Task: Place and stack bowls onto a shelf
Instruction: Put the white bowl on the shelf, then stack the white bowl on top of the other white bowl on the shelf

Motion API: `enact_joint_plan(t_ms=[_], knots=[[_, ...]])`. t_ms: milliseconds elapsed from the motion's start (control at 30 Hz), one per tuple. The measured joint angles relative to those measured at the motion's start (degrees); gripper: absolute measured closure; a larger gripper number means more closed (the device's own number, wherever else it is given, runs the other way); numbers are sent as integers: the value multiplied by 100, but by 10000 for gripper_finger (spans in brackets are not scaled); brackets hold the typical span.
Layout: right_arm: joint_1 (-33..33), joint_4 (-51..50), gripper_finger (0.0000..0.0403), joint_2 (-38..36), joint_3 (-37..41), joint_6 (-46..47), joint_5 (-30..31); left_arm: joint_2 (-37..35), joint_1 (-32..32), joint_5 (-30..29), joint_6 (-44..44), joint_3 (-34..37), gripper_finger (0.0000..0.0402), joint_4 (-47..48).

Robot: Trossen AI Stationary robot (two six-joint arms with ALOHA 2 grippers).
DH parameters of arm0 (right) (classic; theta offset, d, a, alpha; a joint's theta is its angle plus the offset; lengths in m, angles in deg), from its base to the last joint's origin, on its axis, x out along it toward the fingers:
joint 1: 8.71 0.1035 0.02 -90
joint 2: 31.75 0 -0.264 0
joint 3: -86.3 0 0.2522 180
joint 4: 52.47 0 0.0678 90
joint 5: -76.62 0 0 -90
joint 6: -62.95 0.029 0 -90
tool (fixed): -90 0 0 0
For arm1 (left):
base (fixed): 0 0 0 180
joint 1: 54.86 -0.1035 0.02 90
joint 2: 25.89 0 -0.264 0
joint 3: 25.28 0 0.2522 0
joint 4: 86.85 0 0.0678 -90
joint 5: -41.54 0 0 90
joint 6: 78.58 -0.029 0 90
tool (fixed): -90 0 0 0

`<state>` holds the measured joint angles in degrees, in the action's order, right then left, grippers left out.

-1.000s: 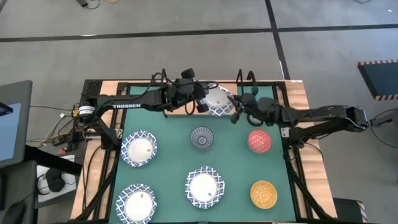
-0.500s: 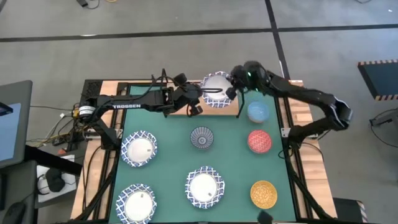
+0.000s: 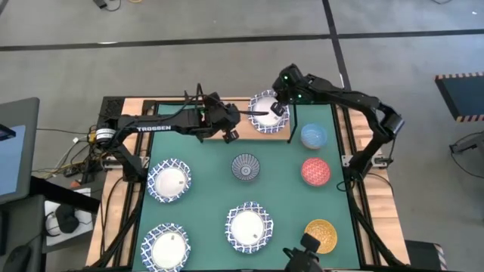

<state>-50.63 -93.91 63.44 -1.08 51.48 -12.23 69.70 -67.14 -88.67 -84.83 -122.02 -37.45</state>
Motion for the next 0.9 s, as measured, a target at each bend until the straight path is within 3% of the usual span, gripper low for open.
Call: enact_joint_plan(t_ms=[200,567,733,900], knots=[[-12,-33,323,17,-6,-117,-10,-111,5,-24,399,0,236,815],[-7,63,186,-42,3,325,25,-1104,157,-373,1119,0,236,1705],[225,4,182,-467,14,544,247,-1679,478,-408,1879,153,236,2052],[862,79,198,-1130,10,566,234,-2111,928,-246,2706,908,237,2442]])
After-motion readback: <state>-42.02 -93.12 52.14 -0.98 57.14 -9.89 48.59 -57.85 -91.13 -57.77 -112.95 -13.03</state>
